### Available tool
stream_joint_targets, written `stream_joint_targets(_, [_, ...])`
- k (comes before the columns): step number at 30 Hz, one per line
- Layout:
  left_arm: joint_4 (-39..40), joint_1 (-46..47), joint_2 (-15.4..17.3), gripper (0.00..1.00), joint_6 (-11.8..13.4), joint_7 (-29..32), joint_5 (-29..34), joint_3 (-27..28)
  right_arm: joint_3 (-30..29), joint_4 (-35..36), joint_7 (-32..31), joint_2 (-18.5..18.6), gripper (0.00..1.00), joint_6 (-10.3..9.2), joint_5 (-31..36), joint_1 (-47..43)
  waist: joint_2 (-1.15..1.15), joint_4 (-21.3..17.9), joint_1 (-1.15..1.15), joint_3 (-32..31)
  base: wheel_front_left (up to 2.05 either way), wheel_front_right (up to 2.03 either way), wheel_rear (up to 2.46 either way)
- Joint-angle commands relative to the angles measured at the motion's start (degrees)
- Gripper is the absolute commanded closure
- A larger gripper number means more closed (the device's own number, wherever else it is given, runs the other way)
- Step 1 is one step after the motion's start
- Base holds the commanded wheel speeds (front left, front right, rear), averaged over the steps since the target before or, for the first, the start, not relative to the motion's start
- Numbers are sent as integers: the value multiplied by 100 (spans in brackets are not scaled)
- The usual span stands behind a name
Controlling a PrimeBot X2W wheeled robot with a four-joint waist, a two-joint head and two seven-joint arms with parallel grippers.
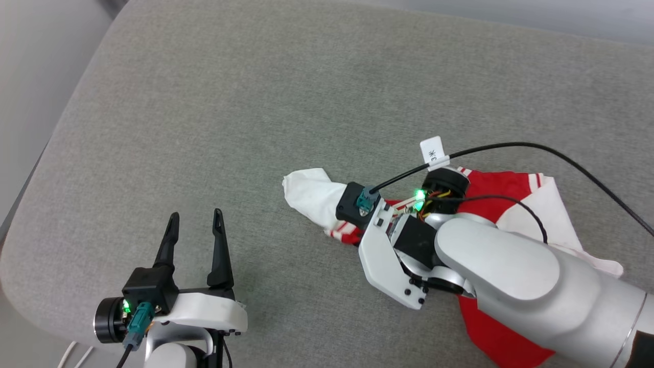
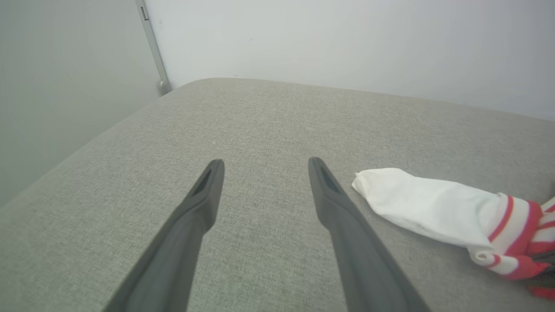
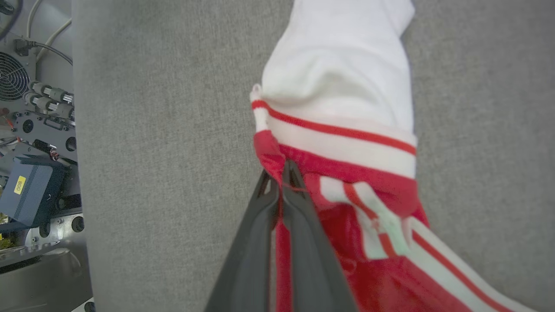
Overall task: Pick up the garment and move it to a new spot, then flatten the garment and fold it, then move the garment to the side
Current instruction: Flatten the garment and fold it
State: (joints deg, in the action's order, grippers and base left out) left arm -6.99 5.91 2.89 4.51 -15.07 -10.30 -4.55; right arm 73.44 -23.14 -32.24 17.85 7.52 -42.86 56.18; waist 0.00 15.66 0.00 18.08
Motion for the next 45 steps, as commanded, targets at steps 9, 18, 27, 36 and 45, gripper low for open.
stream_joint_targets(9, [77,-296,-3,0,-30,-14,255,355,-51,659,1526,866,0,-6,-66,874,0,-648,0,-489,0,0,0])
stream_joint_targets(18, [201,-546,-2,0,-68,-14,355,506,-253,1578,764,2386,0,-6,-582,1267,0,-965,0,-656,0,0,0])
stream_joint_targets(27, [284,-427,-2,0,-90,-14,364,470,-158,2177,-1095,3483,0,-6,-1338,1120,0,-967,0,-467,0,0,0])
stream_joint_targets(36, [351,-206,-2,0,-91,-14,427,350,-142,1338,-1089,3054,0,-6,-1468,114,0,-825,0,-158,0,0,0])
stream_joint_targets(45, [359,-174,-2,0,-71,-14,510,340,-291,619,-332,2533,100,-8,-1089,-175,0,-877,0,-129,0,0,0])
